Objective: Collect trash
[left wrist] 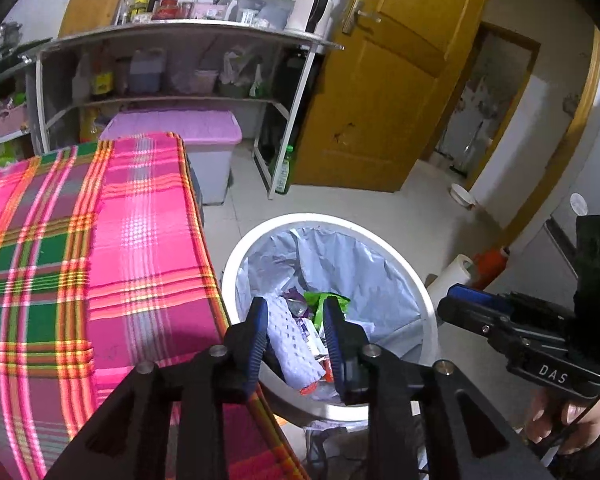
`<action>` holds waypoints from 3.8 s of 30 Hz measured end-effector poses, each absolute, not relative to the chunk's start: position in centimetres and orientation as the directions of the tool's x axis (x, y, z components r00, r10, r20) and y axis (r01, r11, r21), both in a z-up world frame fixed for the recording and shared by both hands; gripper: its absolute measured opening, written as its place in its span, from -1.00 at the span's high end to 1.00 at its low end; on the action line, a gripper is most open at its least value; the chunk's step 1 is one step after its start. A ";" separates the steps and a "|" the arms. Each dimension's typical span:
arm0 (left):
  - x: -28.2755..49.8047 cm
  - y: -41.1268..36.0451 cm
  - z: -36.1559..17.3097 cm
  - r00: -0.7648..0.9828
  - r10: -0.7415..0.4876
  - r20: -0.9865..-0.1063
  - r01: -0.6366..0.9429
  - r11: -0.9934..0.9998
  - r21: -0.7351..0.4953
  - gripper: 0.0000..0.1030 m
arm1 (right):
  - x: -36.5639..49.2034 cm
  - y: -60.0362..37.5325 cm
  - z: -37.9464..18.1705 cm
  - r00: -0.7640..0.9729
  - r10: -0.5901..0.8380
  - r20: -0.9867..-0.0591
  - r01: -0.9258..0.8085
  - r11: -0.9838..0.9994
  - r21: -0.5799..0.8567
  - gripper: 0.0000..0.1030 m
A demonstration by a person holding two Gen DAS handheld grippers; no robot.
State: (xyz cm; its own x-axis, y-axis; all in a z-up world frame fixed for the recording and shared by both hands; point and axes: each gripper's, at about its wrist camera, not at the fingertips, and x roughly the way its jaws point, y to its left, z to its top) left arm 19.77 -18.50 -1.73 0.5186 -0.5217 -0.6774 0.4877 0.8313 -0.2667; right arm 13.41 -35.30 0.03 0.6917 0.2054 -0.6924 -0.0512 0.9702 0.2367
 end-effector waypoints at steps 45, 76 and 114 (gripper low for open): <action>1.7 -6.2 3.1 0.797 -0.286 -0.532 0.271 0.957 -0.108 0.20 | 1.1 -26.0 2.7 0.789 0.208 -0.578 -0.178 0.978 0.110 0.31; 1.7 -6.1 2.3 0.793 -0.265 -0.548 0.249 0.963 -0.106 0.20 | 1.2 -25.7 2.7 0.786 0.208 -0.583 -0.179 0.978 0.107 0.31; 1.7 -6.2 1.6 0.792 -0.258 -0.554 0.246 0.964 -0.098 0.20 | 1.2 -25.6 2.7 0.784 0.207 -0.585 -0.179 0.978 0.105 0.31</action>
